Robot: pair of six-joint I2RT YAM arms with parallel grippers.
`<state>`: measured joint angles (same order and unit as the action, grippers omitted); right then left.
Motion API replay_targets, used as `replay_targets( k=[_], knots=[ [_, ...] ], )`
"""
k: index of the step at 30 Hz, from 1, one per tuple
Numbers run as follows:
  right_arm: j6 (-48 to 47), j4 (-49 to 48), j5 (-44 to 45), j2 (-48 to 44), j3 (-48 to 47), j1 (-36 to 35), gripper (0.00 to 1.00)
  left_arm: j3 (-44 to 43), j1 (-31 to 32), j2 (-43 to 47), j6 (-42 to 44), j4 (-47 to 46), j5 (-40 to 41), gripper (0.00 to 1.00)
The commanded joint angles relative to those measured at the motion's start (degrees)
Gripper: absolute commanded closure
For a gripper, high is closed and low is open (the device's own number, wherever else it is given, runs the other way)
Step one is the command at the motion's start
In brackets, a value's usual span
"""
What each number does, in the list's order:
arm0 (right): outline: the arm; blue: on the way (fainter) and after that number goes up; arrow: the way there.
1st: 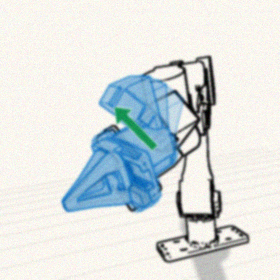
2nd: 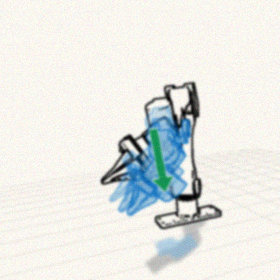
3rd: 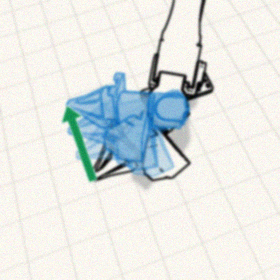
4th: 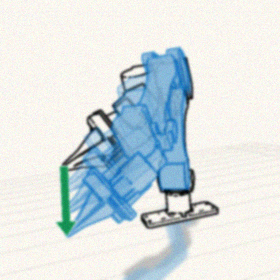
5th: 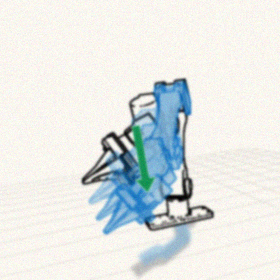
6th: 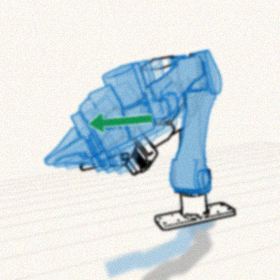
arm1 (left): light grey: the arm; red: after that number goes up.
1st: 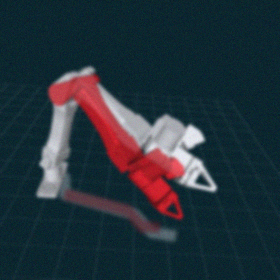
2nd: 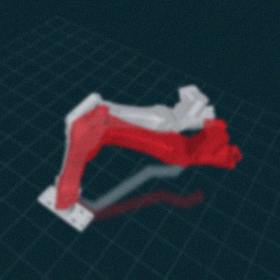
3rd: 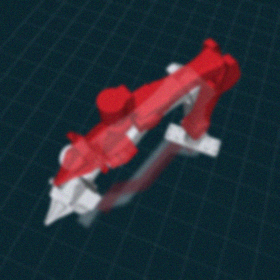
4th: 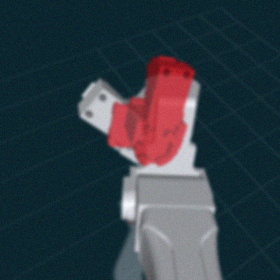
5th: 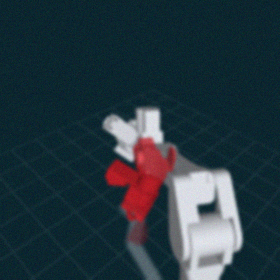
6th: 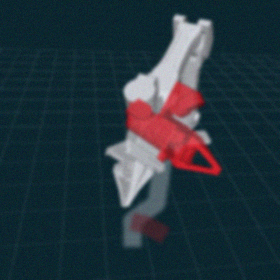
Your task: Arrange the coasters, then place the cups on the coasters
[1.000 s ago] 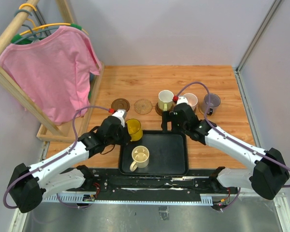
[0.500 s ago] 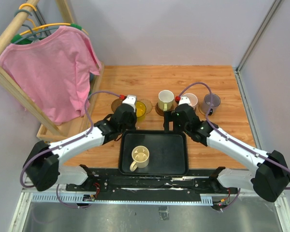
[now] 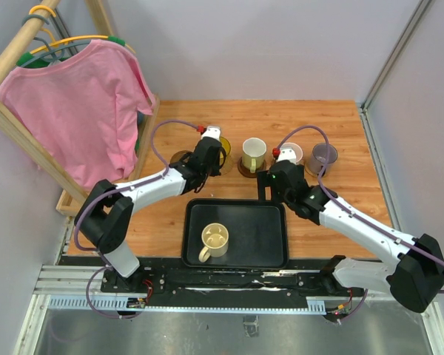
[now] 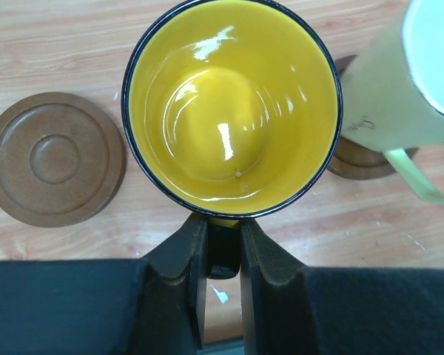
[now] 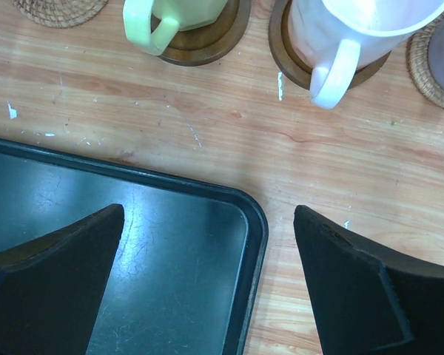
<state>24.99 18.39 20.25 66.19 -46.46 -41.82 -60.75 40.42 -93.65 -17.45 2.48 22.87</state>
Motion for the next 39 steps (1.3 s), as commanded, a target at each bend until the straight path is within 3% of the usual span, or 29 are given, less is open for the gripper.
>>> replay_targets(
  k=[1,39],
  knots=[
    [-1.34,1.59,2.78,0.41,-2.13,-0.55,0.01,-2.85,-3.15,-0.88,-2.42,-5.86,-1.91,0.99],
    [-0.57,0.12,0.39,4.29,-2.54,-0.47,0.01,0.82,-5.00,-5.28,-4.64,-11.36,-7.99,1.00]
  ],
)
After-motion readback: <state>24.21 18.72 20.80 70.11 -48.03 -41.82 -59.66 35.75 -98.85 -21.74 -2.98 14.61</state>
